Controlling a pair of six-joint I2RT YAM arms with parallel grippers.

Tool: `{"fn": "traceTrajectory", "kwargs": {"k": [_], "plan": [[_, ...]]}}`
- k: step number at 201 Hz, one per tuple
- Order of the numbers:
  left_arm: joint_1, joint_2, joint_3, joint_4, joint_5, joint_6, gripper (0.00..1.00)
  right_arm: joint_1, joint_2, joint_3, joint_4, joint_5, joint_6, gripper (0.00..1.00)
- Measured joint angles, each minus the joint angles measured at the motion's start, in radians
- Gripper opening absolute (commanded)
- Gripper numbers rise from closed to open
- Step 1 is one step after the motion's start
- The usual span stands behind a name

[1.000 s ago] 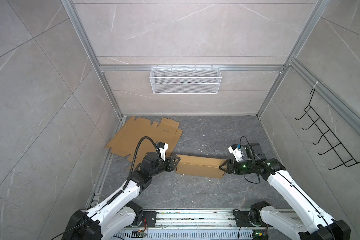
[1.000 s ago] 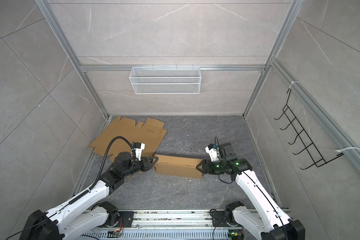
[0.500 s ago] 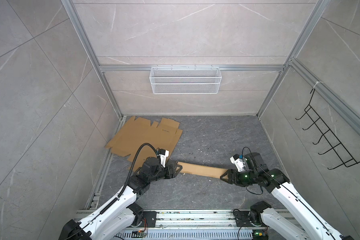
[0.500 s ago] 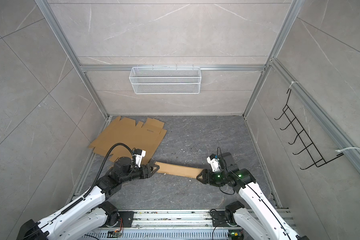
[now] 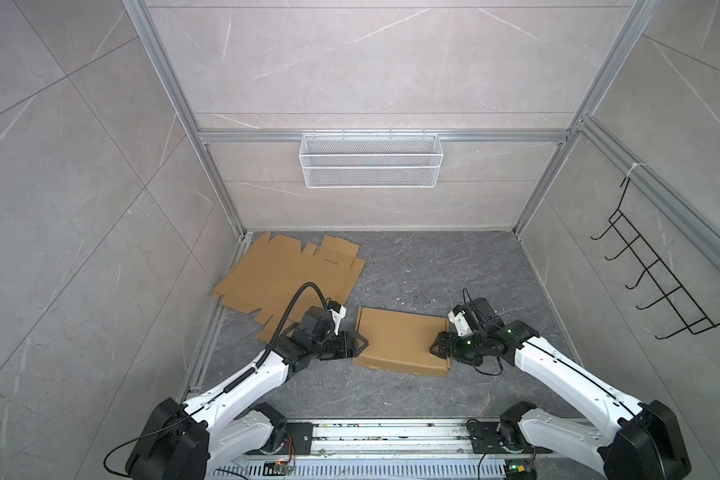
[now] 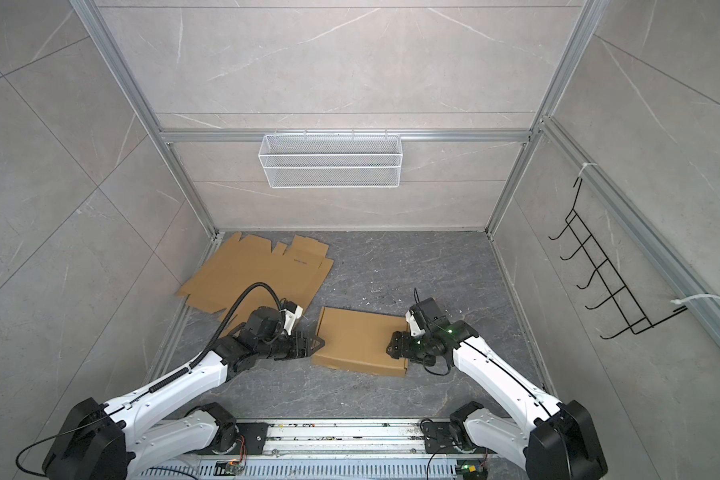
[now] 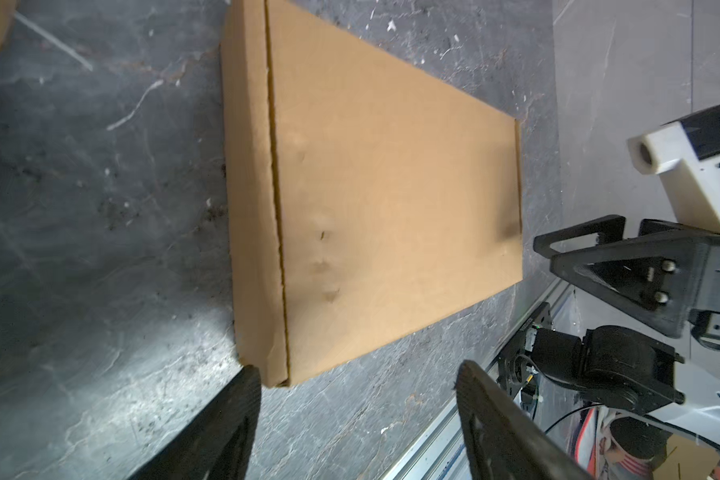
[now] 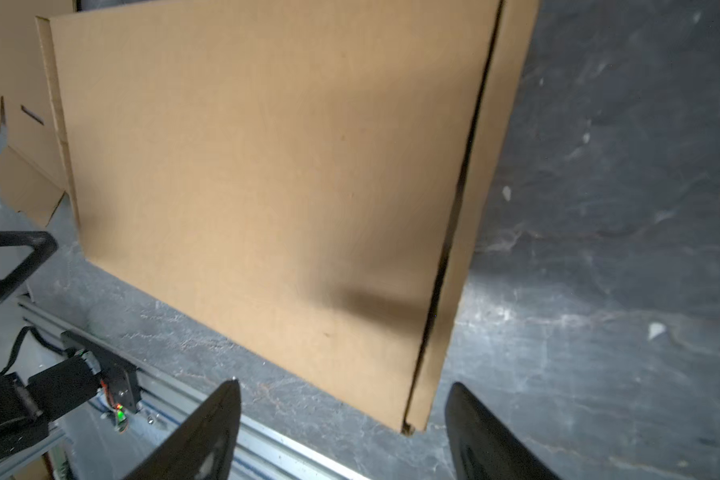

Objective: Fold the paper box

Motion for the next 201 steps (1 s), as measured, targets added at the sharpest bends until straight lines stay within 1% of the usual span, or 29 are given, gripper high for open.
{"fn": "traceTrajectory", "kwargs": {"k": [19, 44, 63, 93, 124, 145, 164, 201], "plan": [[0.035, 0.071, 0.028, 0.030, 0.007, 0.019, 0.80, -0.011, 0.045, 0.018, 0.016, 0.018, -0.005, 0.82], [0.061, 0.221, 0.058, 0.059, 0.026, 0.035, 0.79, -0.032, 0.116, 0.039, 0.054, 0.031, -0.013, 0.82], [0.058, 0.300, 0.080, 0.070, 0.054, 0.041, 0.77, -0.045, 0.151, 0.042, 0.077, 0.032, -0.016, 0.82], [0.043, 0.352, 0.109, 0.112, 0.087, 0.036, 0.74, -0.069, 0.200, 0.058, 0.116, 0.021, -0.016, 0.80], [0.021, 0.473, 0.203, 0.154, 0.084, 0.016, 0.72, -0.147, 0.246, 0.096, 0.135, 0.027, -0.019, 0.79], [0.009, 0.585, 0.308, 0.189, 0.079, -0.006, 0.71, -0.217, 0.303, 0.150, 0.137, 0.040, -0.034, 0.78], [0.000, 0.706, 0.431, 0.227, 0.077, -0.031, 0.70, -0.307, 0.384, 0.223, 0.142, 0.043, -0.053, 0.77], [-0.041, 0.968, 0.771, 0.235, 0.058, -0.060, 0.70, -0.476, 0.571, 0.412, 0.152, 0.053, -0.102, 0.76]]}}
